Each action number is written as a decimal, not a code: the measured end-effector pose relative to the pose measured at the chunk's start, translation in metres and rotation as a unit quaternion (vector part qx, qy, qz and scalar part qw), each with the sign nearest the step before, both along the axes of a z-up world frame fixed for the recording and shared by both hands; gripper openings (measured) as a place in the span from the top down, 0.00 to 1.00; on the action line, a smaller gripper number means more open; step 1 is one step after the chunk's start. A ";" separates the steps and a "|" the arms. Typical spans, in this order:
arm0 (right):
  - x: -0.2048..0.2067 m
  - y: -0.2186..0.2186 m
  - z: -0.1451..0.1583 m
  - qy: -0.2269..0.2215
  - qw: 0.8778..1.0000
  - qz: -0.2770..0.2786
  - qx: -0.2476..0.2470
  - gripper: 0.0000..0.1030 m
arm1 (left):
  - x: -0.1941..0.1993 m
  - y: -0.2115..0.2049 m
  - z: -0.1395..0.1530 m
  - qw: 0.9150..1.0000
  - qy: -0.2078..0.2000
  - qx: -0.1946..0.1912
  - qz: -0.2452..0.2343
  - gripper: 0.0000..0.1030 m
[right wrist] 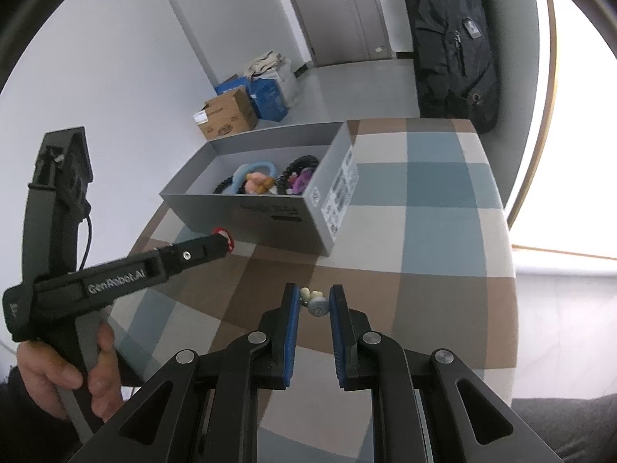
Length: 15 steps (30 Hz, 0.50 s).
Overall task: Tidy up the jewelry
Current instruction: 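Carry the charm and pacifier over the grey box with both grippers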
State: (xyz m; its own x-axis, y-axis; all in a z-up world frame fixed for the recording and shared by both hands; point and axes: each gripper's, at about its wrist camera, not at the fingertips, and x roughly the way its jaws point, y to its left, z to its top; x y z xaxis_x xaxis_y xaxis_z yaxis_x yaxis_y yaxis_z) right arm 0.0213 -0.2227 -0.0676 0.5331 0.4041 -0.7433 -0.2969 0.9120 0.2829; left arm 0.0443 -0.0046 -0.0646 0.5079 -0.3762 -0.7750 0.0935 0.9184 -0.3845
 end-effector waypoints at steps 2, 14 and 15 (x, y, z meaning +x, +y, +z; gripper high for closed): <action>-0.001 0.005 0.000 0.000 1.000 0.005 -0.001 0.86 | -0.002 0.002 0.004 1.000 -0.004 -0.006 0.004 0.76; 0.003 0.037 0.010 -0.008 0.999 0.035 0.013 0.85 | -0.010 0.026 0.033 0.998 -0.057 -0.024 0.032 0.76; 0.004 0.039 0.012 -0.011 0.999 0.037 0.015 0.86 | -0.010 0.029 0.035 0.997 -0.059 -0.026 0.034 0.76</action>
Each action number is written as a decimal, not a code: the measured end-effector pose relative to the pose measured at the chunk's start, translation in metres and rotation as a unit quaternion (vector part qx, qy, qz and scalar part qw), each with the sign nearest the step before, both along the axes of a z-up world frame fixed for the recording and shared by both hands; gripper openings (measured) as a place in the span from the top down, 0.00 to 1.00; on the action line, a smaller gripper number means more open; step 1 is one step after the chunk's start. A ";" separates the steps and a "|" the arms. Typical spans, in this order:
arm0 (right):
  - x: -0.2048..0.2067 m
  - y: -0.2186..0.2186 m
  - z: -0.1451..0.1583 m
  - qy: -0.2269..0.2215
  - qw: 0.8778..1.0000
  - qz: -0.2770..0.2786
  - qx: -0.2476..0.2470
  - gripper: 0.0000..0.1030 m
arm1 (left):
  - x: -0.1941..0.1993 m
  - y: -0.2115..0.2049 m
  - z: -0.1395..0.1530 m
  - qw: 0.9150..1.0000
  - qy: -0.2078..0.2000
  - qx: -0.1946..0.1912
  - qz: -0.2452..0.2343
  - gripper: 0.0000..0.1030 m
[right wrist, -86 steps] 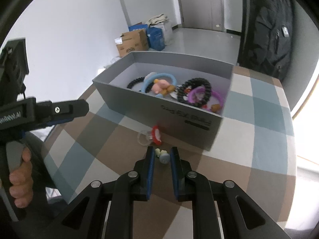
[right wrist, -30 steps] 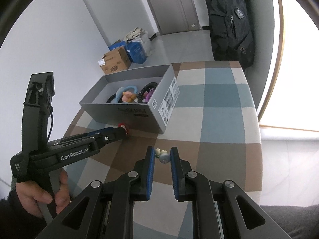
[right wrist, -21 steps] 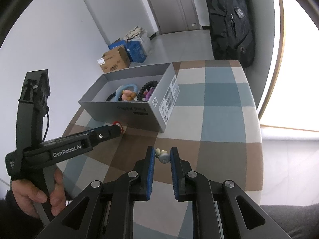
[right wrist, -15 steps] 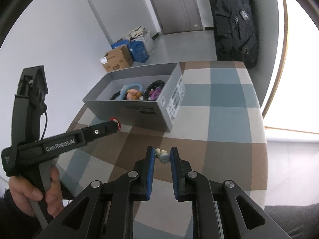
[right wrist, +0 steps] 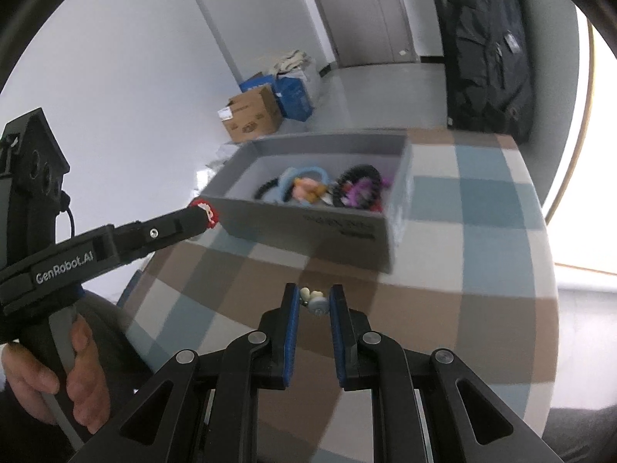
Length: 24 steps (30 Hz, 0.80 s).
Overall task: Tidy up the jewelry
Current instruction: 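Carry the charm and pacifier over the grey box with both grippers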
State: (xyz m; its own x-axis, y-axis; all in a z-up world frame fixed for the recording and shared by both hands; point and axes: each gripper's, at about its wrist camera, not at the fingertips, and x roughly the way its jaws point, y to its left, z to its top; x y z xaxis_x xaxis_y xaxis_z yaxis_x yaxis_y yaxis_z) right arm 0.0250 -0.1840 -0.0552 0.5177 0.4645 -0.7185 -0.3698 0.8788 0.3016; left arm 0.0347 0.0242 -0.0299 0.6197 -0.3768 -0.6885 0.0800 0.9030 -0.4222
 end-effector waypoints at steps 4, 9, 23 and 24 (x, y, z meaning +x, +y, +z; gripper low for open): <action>0.007 0.008 0.015 -0.016 1.000 0.010 0.014 0.86 | 0.004 0.009 0.010 1.000 -0.014 0.000 0.005 0.76; 0.017 0.013 0.031 -0.033 0.999 0.020 0.028 0.86 | 0.012 0.013 0.021 1.000 -0.023 0.013 0.015 0.76; 0.068 0.001 0.050 -0.045 0.998 0.021 0.050 0.86 | 0.049 0.000 0.024 1.000 0.003 0.013 -0.003 0.76; 0.072 0.001 0.050 -0.044 0.998 0.021 0.051 0.86 | 0.051 -0.002 0.023 1.000 0.005 0.014 -0.004 0.76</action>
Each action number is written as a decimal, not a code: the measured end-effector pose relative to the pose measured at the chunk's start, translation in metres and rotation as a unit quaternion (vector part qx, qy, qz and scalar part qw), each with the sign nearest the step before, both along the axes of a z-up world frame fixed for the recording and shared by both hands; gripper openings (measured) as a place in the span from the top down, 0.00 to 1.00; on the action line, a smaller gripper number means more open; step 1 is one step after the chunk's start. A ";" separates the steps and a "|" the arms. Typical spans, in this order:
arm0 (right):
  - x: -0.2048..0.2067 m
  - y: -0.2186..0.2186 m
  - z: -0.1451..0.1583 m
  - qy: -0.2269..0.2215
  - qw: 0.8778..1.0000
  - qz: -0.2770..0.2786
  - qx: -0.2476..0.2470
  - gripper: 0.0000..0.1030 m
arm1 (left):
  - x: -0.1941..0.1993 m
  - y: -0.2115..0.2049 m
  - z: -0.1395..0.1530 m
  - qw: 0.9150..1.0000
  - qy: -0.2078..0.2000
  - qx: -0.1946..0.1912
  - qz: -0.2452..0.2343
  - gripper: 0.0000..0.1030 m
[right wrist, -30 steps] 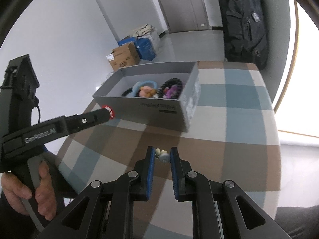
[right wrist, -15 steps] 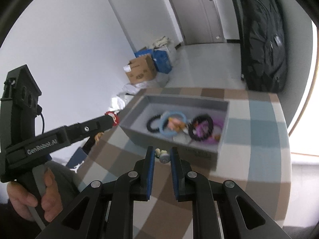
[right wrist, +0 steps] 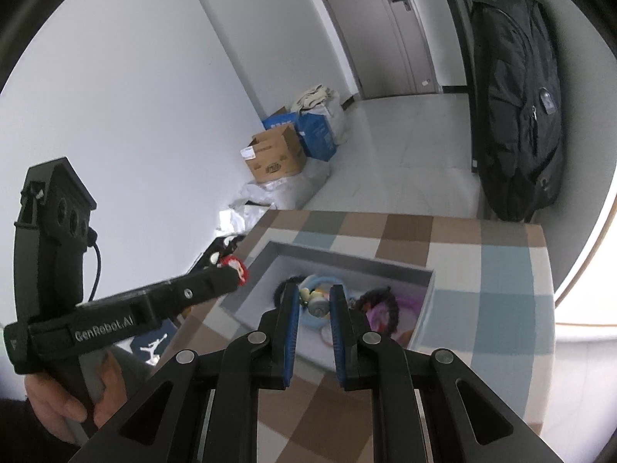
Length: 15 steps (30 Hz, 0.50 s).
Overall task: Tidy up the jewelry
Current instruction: 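Carry the charm and pacifier over the grey box with both grippers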
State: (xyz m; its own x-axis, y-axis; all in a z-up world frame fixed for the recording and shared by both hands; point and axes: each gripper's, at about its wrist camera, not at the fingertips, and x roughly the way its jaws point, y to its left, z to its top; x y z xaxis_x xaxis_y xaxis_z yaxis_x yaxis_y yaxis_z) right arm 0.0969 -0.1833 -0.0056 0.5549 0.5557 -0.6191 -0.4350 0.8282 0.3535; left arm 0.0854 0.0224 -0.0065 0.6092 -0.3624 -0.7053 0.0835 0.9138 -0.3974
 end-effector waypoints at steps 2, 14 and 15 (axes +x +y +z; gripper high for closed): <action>0.006 -0.001 0.000 0.000 1.000 0.000 0.002 0.86 | 0.005 -0.002 -0.001 1.000 0.000 0.001 -0.004 0.76; 0.029 -0.009 -0.011 0.019 1.000 -0.011 0.017 0.86 | 0.028 -0.013 -0.013 1.000 0.008 0.020 -0.020 0.76; 0.030 -0.010 -0.013 0.024 0.999 -0.012 0.019 0.86 | 0.031 -0.015 -0.014 0.999 0.008 0.022 -0.025 0.76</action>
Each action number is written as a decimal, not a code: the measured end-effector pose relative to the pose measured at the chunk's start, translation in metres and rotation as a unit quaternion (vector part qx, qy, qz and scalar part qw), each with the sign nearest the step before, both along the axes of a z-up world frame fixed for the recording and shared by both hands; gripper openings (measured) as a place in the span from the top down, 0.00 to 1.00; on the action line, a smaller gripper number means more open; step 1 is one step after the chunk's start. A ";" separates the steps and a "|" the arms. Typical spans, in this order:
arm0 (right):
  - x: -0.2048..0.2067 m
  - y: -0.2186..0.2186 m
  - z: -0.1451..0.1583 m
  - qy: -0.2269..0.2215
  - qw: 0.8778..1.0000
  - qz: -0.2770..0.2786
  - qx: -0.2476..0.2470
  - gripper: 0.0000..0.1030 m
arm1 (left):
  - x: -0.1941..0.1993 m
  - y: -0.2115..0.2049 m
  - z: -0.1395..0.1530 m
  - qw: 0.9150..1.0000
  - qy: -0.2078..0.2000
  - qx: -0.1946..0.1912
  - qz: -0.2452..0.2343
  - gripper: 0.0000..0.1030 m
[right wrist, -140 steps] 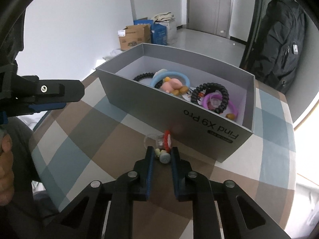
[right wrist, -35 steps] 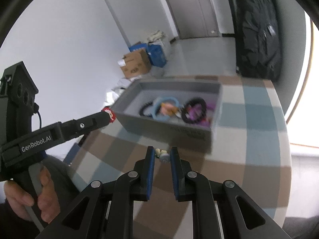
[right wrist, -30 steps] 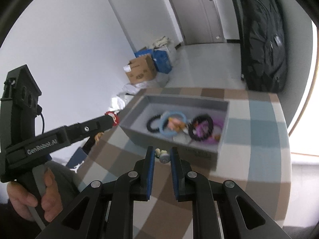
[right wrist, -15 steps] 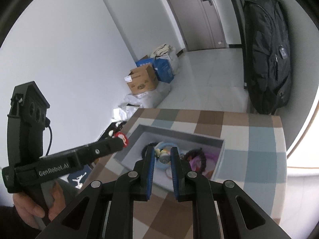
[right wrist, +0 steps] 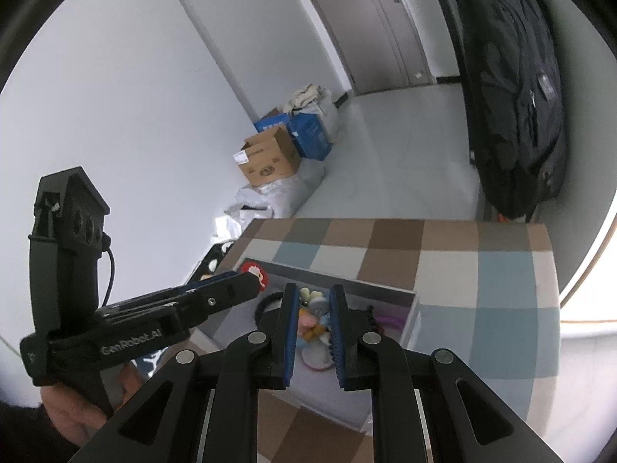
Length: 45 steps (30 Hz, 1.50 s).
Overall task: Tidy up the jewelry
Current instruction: 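Carry the charm and pacifier over the grey box with both grippers, then open both grippers to drop the charm and pacifier into the box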
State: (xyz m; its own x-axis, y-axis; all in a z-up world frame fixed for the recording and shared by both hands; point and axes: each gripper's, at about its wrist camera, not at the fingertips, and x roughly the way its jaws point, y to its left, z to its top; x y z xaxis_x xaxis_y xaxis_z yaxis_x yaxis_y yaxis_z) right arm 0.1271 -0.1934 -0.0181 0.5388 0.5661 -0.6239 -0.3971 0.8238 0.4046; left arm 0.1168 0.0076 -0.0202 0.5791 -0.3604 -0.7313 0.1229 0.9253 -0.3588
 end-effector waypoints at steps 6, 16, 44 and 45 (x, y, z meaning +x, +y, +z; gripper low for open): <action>0.010 -0.003 -0.010 0.022 1.000 -0.002 0.009 0.86 | 0.006 -0.001 -0.005 1.000 0.008 -0.010 -0.021 0.76; 0.018 -0.001 -0.017 0.038 0.999 -0.001 0.019 0.85 | 0.015 -0.002 -0.012 0.999 0.026 -0.005 -0.030 0.76; 0.014 -0.022 -0.006 0.013 0.998 -0.037 0.043 0.23 | 0.014 0.001 -0.007 1.000 0.004 0.003 -0.007 0.41; 0.013 -0.022 -0.006 0.011 0.998 -0.036 0.041 0.21 | 0.013 0.002 -0.006 1.000 0.001 0.007 -0.003 0.41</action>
